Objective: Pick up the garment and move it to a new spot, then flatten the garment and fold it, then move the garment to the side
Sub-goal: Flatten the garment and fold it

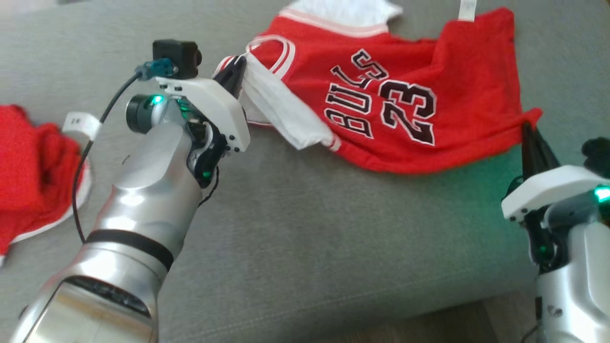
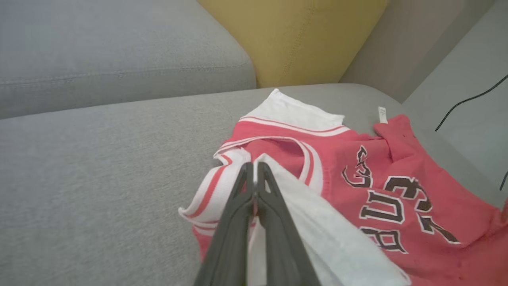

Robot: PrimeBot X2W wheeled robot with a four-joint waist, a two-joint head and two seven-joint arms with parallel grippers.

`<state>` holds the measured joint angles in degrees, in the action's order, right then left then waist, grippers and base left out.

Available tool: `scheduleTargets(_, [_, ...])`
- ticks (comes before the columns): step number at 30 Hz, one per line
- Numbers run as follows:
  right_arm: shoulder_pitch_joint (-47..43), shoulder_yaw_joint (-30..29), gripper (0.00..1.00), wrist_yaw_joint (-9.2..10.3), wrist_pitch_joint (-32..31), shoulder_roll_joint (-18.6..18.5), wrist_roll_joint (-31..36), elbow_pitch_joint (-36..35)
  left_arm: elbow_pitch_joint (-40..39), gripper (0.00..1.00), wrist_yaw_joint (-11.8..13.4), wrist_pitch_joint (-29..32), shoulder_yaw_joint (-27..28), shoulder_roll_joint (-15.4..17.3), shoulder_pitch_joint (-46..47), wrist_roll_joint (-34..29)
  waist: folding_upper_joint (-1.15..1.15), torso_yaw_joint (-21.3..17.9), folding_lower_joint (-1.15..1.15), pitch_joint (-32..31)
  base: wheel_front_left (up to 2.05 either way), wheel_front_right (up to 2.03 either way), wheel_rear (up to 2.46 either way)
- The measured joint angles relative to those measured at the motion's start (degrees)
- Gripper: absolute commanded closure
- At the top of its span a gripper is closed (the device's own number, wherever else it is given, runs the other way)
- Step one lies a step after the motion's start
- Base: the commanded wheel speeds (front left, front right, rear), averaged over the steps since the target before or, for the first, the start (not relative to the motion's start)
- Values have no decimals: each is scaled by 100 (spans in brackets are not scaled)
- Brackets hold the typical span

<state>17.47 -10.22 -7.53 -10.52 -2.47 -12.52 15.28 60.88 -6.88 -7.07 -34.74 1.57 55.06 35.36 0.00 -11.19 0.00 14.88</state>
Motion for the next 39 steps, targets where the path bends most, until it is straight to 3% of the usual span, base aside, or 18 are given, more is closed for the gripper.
scheduleTargets(11, [135,-151,100,0,3,-298,-111,229,-223,100,-19,-320,25,194,-846,269,0,782,0,-563,0,0,0])
scheduleTargets(20, [-672,-168,100,0,98,-260,-341,400,-555,98,-22,-521,-32,218,-1956,437,0,1215,0,-816,0,0,0])
scheduleTargets(21, [-704,-167,100,0,115,-246,-356,400,-601,53,-22,-541,-35,219,-2040,441,0,1234,0,-828,0,0,0])
scheduleTargets(22, [-726,-160,100,0,140,-237,-356,399,-639,0,-21,-561,-34,216,-2114,472,0,1250,0,-837,0,0,0])
scheduleTargets(35, [-944,-168,100,0,313,-178,-356,187,-1716,0,481,-715,454,410,-3005,626,0,1365,0,-1022,0,0,0])
scheduleTargets(39, [-1043,-179,100,0,314,-147,-360,147,-2037,0,494,-716,536,454,-3345,636,0,1369,0,-1014,0,0,0])
